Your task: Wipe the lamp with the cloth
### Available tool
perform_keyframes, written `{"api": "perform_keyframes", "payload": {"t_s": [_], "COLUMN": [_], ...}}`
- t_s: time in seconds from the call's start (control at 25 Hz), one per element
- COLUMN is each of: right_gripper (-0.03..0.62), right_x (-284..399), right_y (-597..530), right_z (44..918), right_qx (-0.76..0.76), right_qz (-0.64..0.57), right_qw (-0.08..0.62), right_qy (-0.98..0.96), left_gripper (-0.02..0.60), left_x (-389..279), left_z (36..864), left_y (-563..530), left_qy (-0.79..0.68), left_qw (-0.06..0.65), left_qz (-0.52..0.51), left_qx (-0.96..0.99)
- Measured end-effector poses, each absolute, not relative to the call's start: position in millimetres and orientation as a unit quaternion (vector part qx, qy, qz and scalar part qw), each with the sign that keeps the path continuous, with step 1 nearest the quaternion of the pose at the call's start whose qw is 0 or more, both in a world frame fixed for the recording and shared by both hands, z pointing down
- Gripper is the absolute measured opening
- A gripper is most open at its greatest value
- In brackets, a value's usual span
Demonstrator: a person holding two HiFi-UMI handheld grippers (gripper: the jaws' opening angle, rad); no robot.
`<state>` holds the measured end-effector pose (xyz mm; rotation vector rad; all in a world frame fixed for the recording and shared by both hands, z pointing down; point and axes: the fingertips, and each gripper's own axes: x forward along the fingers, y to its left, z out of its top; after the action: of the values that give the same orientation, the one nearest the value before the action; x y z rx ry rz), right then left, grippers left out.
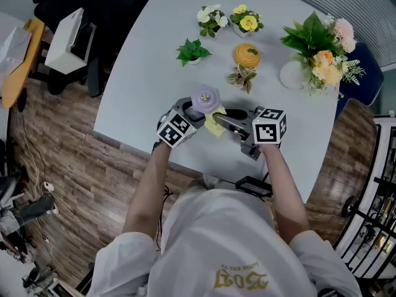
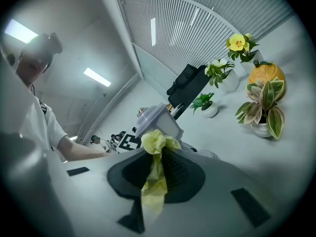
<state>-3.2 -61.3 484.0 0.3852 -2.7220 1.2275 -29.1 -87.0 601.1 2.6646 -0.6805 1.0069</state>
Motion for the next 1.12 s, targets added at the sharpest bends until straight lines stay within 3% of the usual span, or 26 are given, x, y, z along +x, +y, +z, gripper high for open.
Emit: {"api": "perform_keyframes", "payload": {"t_s": [1.12], "right_gripper": [0.060], "right_x": [-24], "right_y": [-51], "right_z": [504], "right_qx": [0.110], "right_qz": [0.362], "right_qw": [0.148], "right_qy": [-0.914], "left_gripper": [0.278], "left_x": [-29], "left_z": [599], "left_y": [-86], "left_qy": [-0.232], "left_qw": [0.104], "left_qz": [0.342], "left_qx": [0.905]}}
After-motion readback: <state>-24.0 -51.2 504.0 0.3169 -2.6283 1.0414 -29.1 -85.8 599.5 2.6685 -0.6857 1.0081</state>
